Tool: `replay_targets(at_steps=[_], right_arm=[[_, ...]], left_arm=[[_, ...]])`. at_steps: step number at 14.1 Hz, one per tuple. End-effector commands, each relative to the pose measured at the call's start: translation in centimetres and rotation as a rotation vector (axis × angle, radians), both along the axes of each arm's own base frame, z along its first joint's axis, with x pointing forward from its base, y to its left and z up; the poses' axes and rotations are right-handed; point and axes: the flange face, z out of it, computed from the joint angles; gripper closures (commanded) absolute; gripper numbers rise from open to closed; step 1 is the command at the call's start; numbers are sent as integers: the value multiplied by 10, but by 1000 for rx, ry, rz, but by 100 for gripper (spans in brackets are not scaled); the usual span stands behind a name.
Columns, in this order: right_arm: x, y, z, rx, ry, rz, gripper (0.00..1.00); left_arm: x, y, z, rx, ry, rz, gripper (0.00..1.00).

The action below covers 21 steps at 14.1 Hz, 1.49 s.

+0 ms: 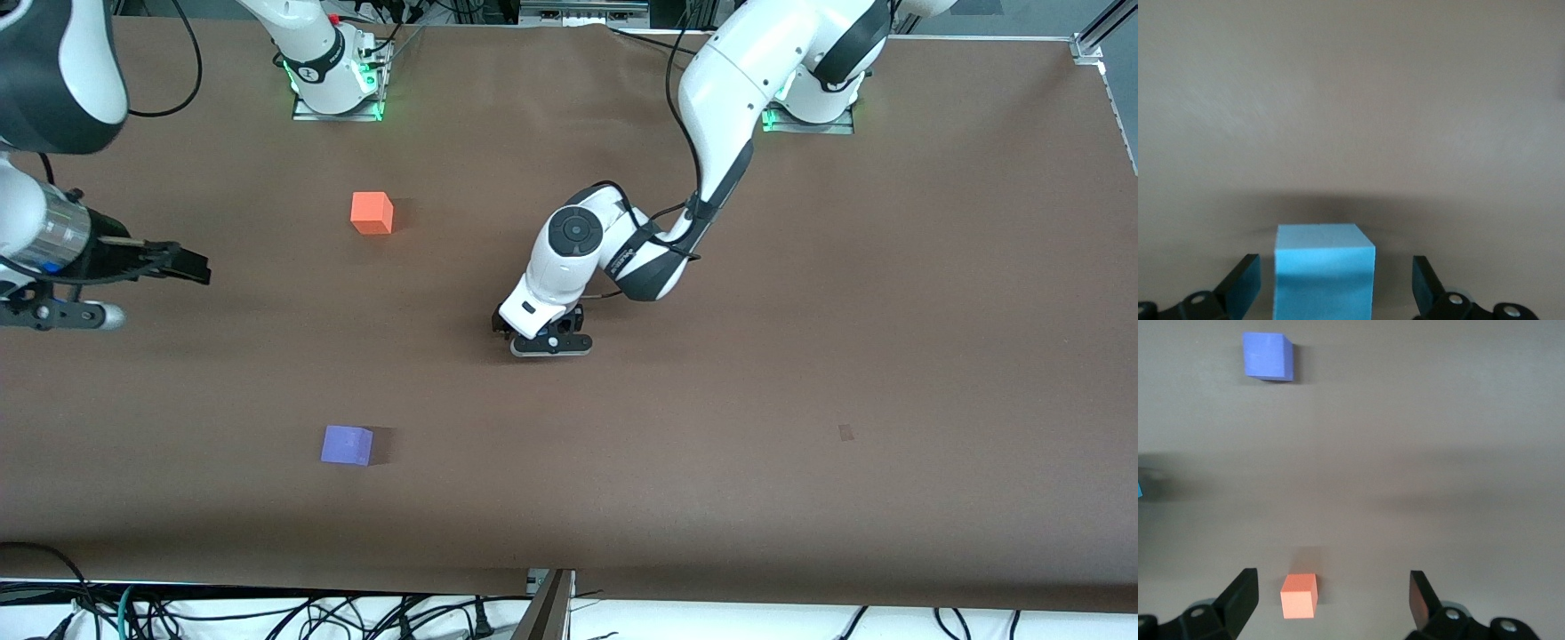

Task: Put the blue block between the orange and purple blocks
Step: 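Carry the blue cube mid-table with the left gripper while the right gripper approaches, then set down the blue cube with the left gripper while the right gripper approaches, then grasp the blue cube with the right gripper while the left gripper withdraws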

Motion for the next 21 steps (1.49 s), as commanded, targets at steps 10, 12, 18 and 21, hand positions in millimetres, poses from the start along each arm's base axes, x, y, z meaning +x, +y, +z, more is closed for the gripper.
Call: replay_targets(at_steps=[10,12,18,21], right_arm=[[0,243,-104,5,-95,27,0],[-6,286,-133,15,-128,-30,0],[-18,355,-189,77,-214,-163,0],[-33,387,-214,100,-231,-123,0]], left_arm=[[42,221,276,168,156,126,0],[40,279,318,125,206,148,0],[15,441,403,83,229,12,0],[-7,482,423,105,244,-1,0]])
